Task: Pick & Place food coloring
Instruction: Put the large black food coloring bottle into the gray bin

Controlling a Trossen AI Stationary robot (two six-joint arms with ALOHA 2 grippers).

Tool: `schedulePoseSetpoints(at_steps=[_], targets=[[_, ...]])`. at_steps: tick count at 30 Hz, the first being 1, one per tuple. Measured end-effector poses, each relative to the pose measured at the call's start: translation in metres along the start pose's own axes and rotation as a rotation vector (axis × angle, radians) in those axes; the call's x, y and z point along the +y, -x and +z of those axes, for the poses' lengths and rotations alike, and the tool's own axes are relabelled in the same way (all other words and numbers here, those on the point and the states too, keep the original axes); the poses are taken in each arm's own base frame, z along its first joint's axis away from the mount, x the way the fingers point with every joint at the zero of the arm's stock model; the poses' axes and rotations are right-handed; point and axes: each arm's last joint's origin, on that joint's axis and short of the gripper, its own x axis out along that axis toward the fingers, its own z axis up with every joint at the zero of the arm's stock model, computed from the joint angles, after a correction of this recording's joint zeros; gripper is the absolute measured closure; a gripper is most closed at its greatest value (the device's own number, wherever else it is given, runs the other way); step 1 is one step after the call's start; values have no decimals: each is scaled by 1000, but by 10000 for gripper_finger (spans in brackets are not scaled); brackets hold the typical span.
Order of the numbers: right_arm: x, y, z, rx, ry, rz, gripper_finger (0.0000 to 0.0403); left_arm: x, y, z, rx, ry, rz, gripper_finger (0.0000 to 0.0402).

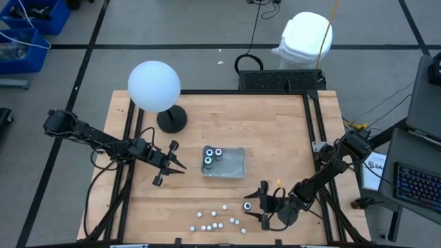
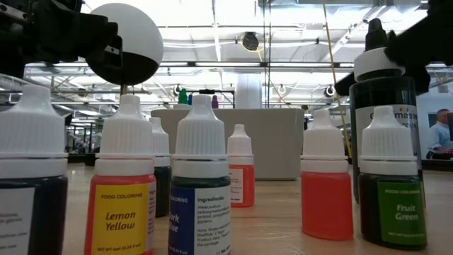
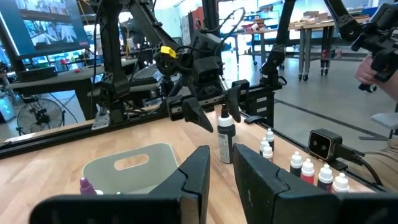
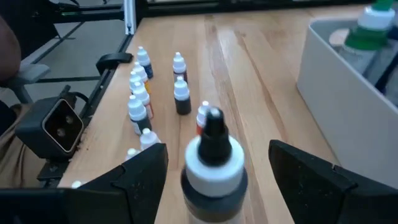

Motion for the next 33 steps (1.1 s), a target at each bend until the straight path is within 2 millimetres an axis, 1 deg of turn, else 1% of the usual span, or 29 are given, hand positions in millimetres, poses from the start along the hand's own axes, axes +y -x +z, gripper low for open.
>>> schedulePoseSetpoints(at_steps=[7, 10, 15, 25, 33], targets=[[-1, 0, -1, 6, -6, -7, 135, 0, 0, 0, 0, 0, 0, 325], [-1, 0, -1, 8, -5, -8, 141, 0, 0, 0, 0, 0, 0, 325], [-1, 0, -1, 8, -3, -8, 179, 0, 0, 0, 0, -1, 1, 325], [1, 0, 2, -15, 34, 4, 292, 0, 0, 0, 0, -1, 1, 325], [5, -2, 17, -113, 77, 37, 294, 0, 0, 0, 1, -1, 1, 325]])
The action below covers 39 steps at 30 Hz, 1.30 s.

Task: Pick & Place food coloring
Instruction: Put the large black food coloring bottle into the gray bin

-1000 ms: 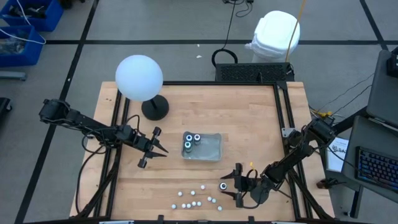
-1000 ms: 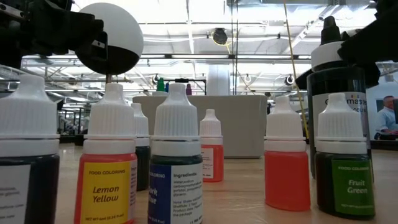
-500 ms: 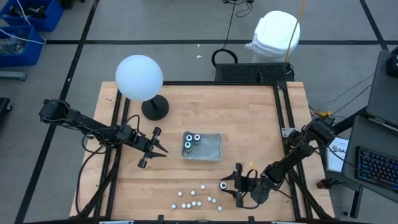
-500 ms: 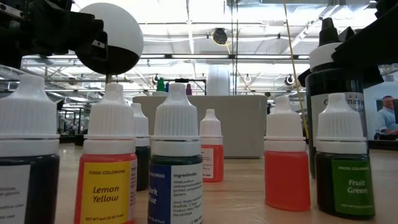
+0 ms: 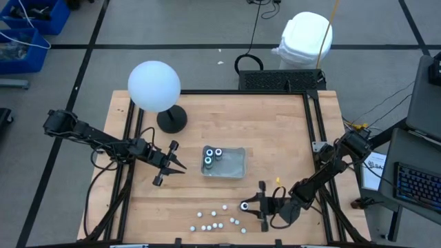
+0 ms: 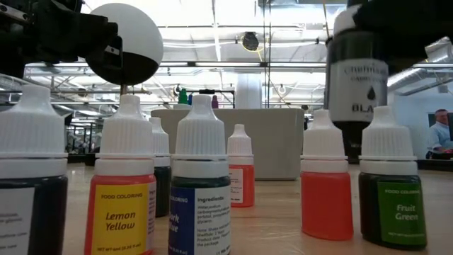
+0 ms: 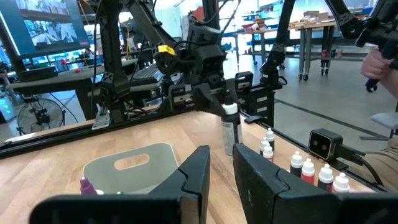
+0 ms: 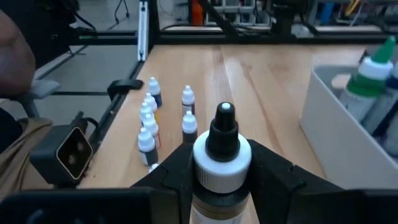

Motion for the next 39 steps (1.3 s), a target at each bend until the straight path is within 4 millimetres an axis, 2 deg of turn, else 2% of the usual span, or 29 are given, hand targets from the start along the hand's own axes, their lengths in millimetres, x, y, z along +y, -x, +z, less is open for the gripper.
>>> schedulePoseSetpoints(at_steps=[3, 11, 20, 27, 33, 39], targets=[[2, 0, 13, -9, 29, 38, 294, 0, 0, 0, 0, 0, 0, 325], [-11, 4, 71, -15, 43, -3, 294, 0, 0, 0, 2, 1, 0, 325], [-40, -21, 116, -34, 61, -129, 294, 0, 0, -1, 6, -86, -11, 325], [-74, -42, 123, -47, 45, -245, 294, 0, 0, -1, 6, -83, -11, 325], [-95, -63, 113, -28, 38, -322, 294, 0, 0, -1, 6, -102, -11, 325], [-106, -81, 99, -14, 19, -359, 294, 0, 0, -1, 13, -103, -10, 325]])
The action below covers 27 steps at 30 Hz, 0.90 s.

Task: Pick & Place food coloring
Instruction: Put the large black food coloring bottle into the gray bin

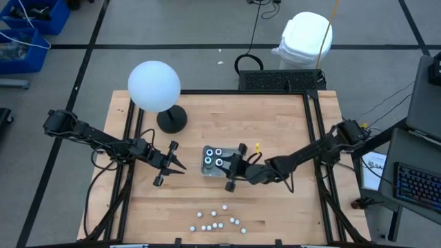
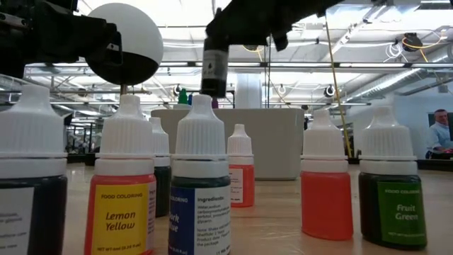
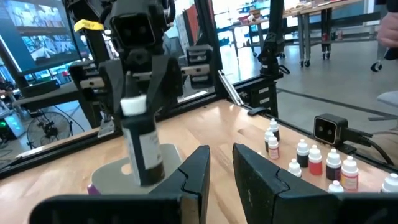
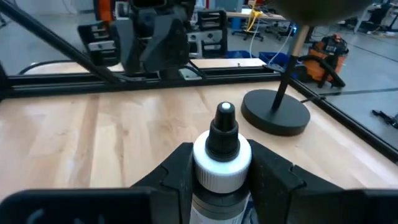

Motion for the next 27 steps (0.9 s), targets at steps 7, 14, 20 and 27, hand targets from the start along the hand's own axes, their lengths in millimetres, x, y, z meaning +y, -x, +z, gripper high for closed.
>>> schedulePoseSetpoints(at_steps=[7, 14, 20, 27], targets=[[-2, -19, -20, 29, 3, -35, 294, 0, 0, 0, 3, -9, 6, 325], [-3, -26, -28, 45, -16, -47, 294, 0, 0, 0, 4, -8, 6, 325], [-3, -26, -29, 58, -18, -49, 294, 0, 0, -1, 7, -8, 5, 325], [-5, -30, -36, 79, -35, -62, 294, 0, 0, -1, 8, -28, 6, 325]])
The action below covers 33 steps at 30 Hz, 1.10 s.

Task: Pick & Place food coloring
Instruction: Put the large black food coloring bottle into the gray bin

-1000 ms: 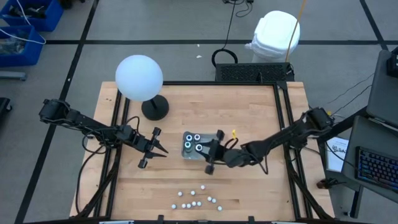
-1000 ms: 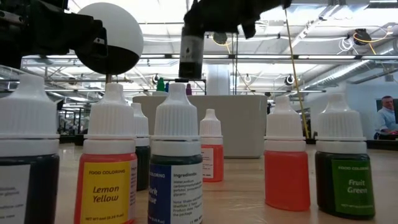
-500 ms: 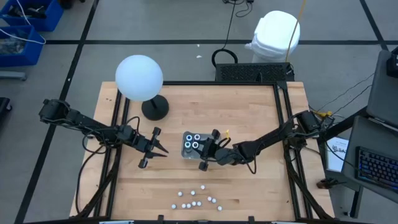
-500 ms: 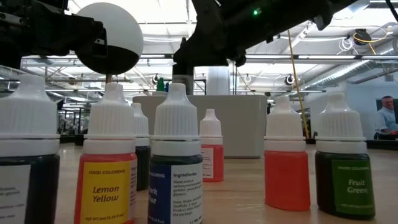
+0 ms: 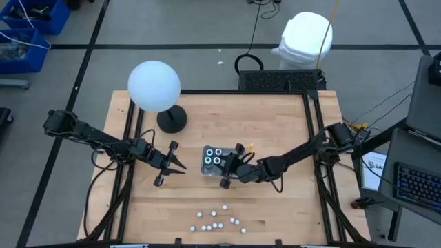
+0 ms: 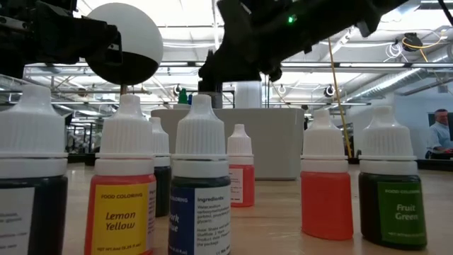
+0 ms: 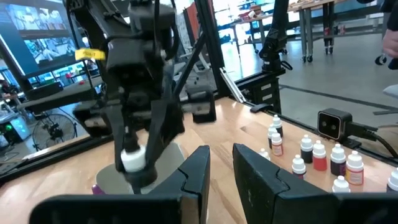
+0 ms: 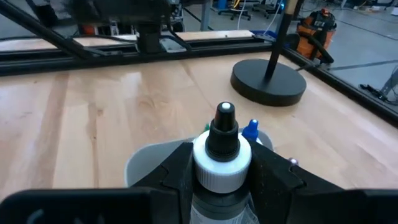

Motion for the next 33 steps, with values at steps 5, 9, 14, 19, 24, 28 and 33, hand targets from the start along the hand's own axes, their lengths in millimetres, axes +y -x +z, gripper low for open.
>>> schedulePoseSetpoints(at_steps=[5, 9, 14, 19, 24, 28, 33], targets=[[-2, -13, -15, 24, -26, -22, 293, 0, 0, 0, 0, 0, 1, 325], [-4, -20, -23, 33, -34, -32, 290, 0, 0, 0, 0, 0, 1, 325], [-4, -20, -23, 37, -43, -34, 293, 0, 0, 0, 0, 0, 1, 325], [-4, -20, -24, 44, -62, -33, 289, 0, 0, 0, 0, 0, 1, 325], [-4, -20, -26, 64, -55, -37, 292, 0, 0, 0, 0, 0, 1, 325], [-4, -20, -26, 64, -57, -37, 288, 0, 0, 0, 0, 1, 1, 325], [-4, -20, -27, 66, -65, -35, 287, 0, 0, 0, 0, 1, 1, 325]])
